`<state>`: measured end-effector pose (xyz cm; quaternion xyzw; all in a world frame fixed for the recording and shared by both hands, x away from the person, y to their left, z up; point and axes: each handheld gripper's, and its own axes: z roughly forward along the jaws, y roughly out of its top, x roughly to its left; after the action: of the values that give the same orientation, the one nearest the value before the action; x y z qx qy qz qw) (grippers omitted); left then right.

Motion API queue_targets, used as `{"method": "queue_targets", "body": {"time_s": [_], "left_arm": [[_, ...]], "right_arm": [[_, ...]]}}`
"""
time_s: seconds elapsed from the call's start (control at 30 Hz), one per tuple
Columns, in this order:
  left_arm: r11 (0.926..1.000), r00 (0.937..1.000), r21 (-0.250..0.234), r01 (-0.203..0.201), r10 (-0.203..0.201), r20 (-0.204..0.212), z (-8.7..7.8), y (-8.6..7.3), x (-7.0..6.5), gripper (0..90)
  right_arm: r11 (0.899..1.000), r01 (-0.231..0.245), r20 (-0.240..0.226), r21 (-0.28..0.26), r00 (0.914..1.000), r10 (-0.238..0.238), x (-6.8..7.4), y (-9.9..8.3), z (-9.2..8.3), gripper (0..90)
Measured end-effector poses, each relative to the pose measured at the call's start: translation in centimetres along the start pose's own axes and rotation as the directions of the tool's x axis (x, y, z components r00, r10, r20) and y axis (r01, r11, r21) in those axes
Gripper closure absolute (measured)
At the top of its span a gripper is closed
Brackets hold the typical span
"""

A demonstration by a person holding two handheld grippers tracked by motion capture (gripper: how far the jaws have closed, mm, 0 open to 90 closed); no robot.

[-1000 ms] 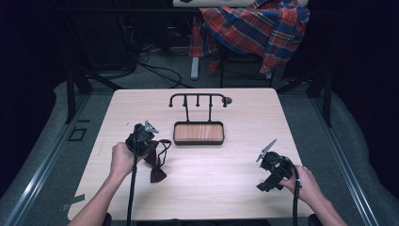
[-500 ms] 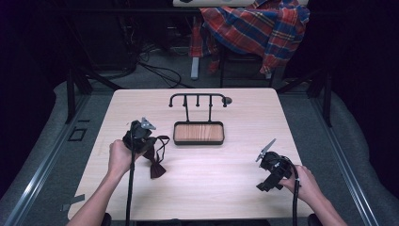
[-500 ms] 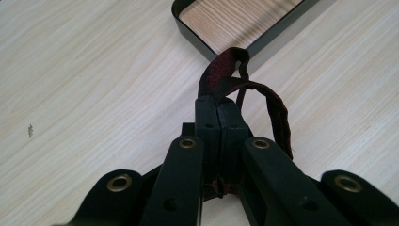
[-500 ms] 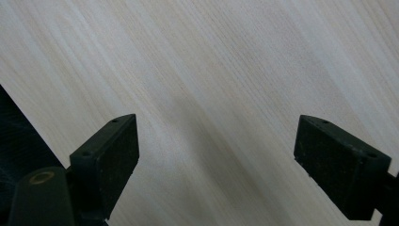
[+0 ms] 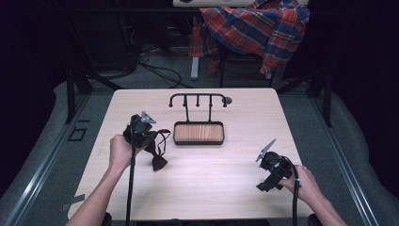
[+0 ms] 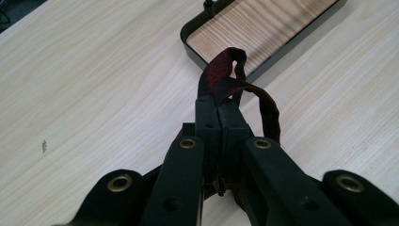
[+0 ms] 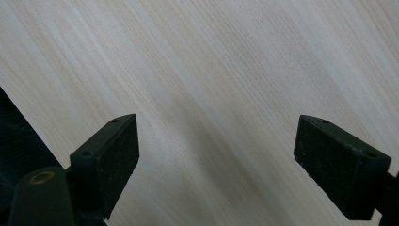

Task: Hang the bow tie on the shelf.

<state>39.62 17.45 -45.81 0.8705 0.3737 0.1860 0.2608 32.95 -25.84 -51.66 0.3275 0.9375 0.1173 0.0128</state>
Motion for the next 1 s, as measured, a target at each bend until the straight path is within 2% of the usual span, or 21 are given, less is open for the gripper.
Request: {"method": "queue_targets", "body": {"time_s": [0.03,0.2,0.37,0.5,0.57,0.67,0.73,0.8,1.0], "left_arm": [[1.0,0.9999,-0.003,-0.003,0.003,-0.011,-0.1,0.1,0.0,88.8],[0.9999,0.9999,-0.016,0.004,-0.004,-0.012,-0.3,0.4,0.3,88.8],[0.9996,0.9998,-0.029,0.0,0.0,-0.02,-0.7,0.9,0.5,88.8],[0.9996,0.9998,-0.027,-0.006,0.005,-0.022,-0.8,1.1,0.5,88.8],[0.9994,0.9995,-0.033,-0.008,0.007,-0.03,-0.9,1.2,0.6,88.8],[0.9997,0.9997,-0.024,-0.009,0.009,-0.023,-0.9,1.3,0.6,88.8],[0.9998,0.9998,-0.016,-0.008,0.007,-0.021,-1.0,1.4,0.7,88.8],[0.9999,0.9999,-0.015,-0.005,0.005,-0.016,-1.1,1.4,0.8,88.8],[0.9994,0.9999,-0.035,-0.003,0.002,-0.014,-1.7,1.7,1.0,88.8]], "right_arm": [[1.0,0.01,0.01,0.015,0.9999,-0.01,0.0,0.0,-0.1,14.2],[1.0,0.01,0.008,0.015,0.9999,-0.01,-0.1,-0.2,-0.2,14.2],[1.0,-0.005,0.01,0.002,0.9999,0.005,0.0,-0.6,-0.3,14.2],[1.0,-0.003,0.015,0.012,0.9999,0.003,0.0,-0.7,-0.4,14.2],[1.0,-0.016,0.011,-0.004,0.9998,0.016,0.0,-0.8,-0.3,14.2],[1.0,-0.008,0.02,0.011,0.9998,0.007,-0.1,-0.8,-0.4,14.2],[1.0,-0.022,0.004,0.002,0.9997,0.022,0.0,-0.9,-0.2,14.2],[1.0,-0.01,0.01,0.028,0.9999,0.01,-0.2,-0.8,-0.3,14.2],[0.999,-0.013,0.01,0.031,0.9999,0.013,-0.2,-0.8,-0.3,14.2]]}}
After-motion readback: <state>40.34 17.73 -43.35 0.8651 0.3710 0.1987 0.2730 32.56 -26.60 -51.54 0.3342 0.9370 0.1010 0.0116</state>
